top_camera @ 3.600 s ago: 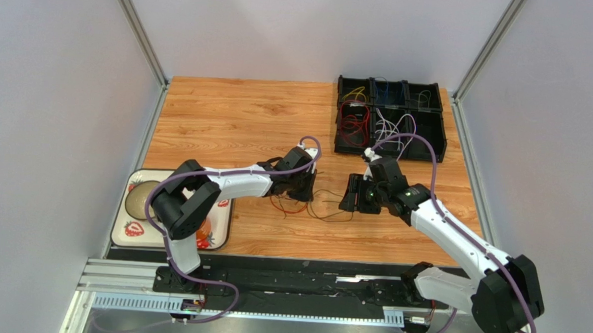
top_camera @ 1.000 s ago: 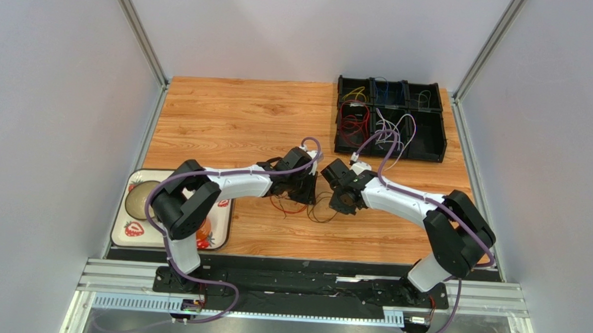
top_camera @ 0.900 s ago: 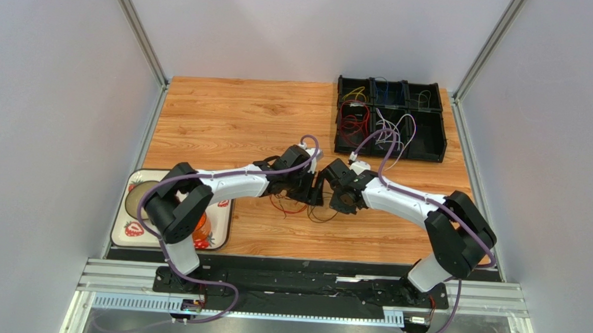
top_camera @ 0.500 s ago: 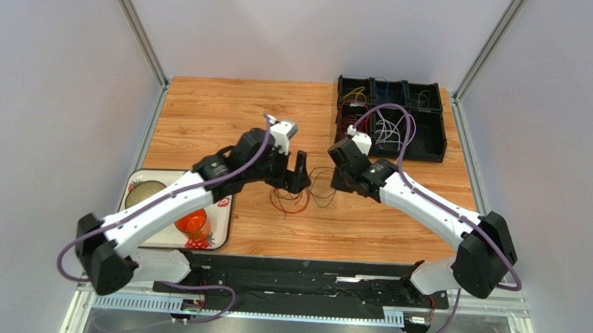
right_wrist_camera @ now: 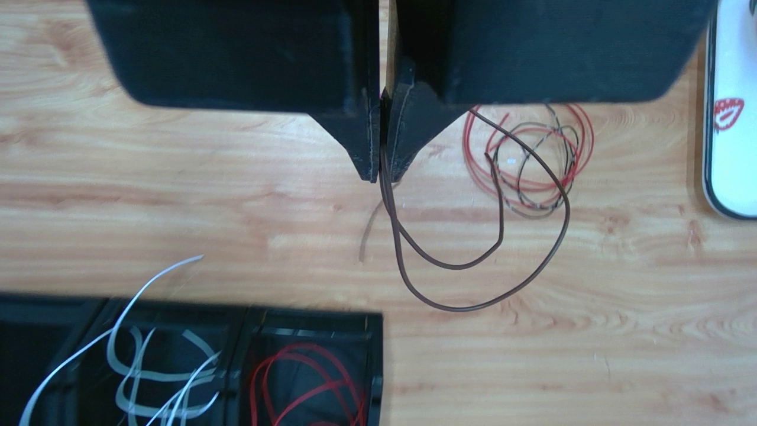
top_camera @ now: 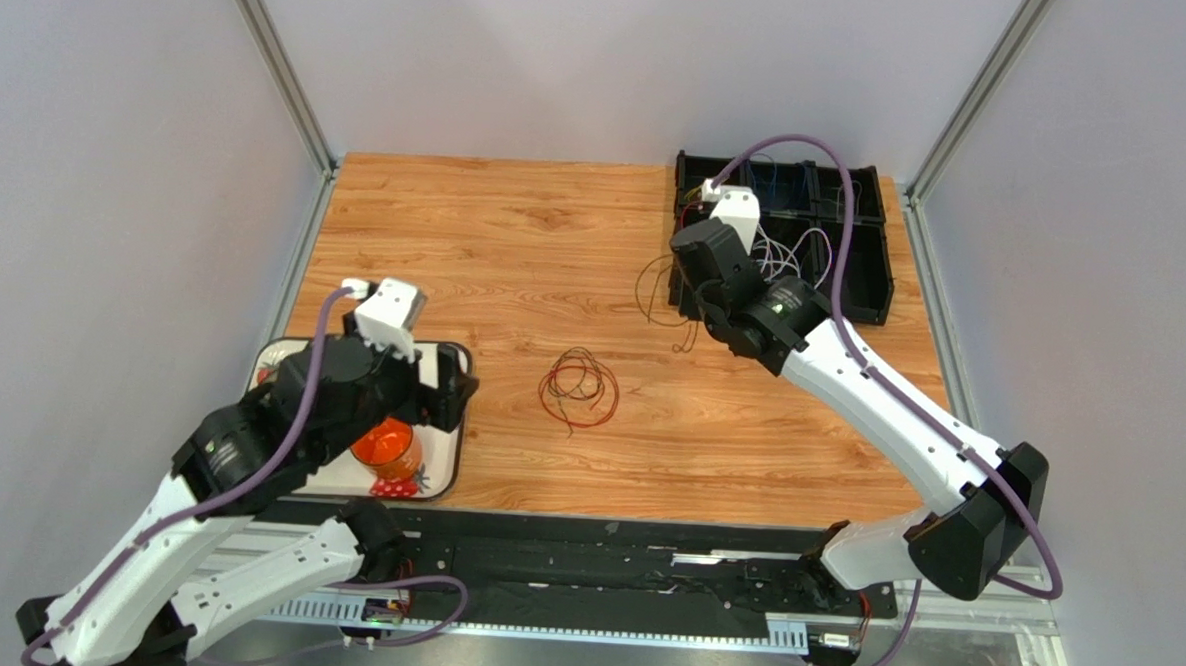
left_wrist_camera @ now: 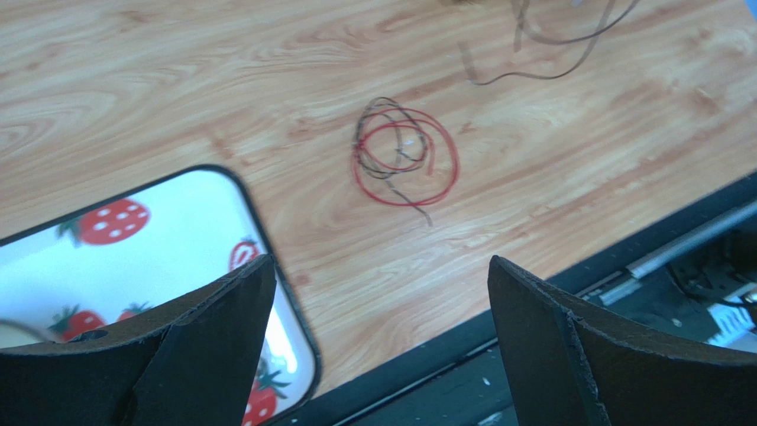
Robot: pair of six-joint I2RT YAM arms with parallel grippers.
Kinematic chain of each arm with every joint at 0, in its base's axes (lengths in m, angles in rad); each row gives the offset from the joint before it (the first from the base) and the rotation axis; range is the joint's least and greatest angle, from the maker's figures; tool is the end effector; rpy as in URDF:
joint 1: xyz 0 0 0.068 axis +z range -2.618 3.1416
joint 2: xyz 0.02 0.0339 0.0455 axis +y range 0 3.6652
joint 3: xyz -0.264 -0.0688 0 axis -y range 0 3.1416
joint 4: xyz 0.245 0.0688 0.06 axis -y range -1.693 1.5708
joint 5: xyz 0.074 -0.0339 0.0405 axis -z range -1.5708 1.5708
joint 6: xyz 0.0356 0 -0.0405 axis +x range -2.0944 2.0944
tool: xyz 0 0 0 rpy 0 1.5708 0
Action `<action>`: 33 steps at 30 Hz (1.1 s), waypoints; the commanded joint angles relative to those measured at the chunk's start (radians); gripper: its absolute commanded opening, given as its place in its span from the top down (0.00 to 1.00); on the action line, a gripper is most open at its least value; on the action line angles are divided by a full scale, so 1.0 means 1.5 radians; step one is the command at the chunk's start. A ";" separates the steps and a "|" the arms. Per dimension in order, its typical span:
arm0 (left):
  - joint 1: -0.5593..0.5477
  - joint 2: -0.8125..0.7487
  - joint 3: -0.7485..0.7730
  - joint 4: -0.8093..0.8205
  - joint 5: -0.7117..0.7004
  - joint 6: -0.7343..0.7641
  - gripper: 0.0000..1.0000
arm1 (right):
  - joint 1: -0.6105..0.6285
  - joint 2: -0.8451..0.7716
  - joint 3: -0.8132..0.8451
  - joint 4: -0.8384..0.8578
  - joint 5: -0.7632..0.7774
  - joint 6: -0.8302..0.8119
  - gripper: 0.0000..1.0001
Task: Untangle the cables
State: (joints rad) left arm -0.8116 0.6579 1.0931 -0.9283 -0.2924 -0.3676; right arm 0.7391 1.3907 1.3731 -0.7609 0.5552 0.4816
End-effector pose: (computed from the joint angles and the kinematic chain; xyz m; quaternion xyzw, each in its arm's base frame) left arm 0.0785 -0.0678 0.3815 0.1140 0.8448 -0.1784 0.4915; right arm 0.2292 0.1835 0.3557 -0.0090 0.8935 0.0055 0.4490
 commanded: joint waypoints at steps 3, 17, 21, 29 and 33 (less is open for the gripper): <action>0.001 -0.090 -0.058 -0.005 -0.079 0.018 0.03 | -0.024 0.012 0.113 0.010 0.117 -0.109 1.00; 0.002 -0.150 -0.097 0.020 -0.094 0.018 0.03 | -0.161 0.056 0.246 0.064 0.119 -0.238 1.00; 0.002 -0.159 -0.099 0.021 -0.095 0.017 0.03 | -0.210 0.030 0.191 0.148 0.114 -0.298 1.00; 0.002 -0.159 -0.105 0.026 -0.091 0.019 0.04 | -0.325 -0.017 0.097 0.260 0.042 -0.350 1.00; 0.002 -0.159 -0.108 0.028 -0.090 0.020 0.04 | -0.402 -0.013 0.059 0.291 -0.019 -0.346 1.00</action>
State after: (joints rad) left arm -0.8108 0.4179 0.9382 -0.9226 -0.4252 -0.3527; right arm 0.2214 1.3975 1.5036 -0.4461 0.6289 -0.0074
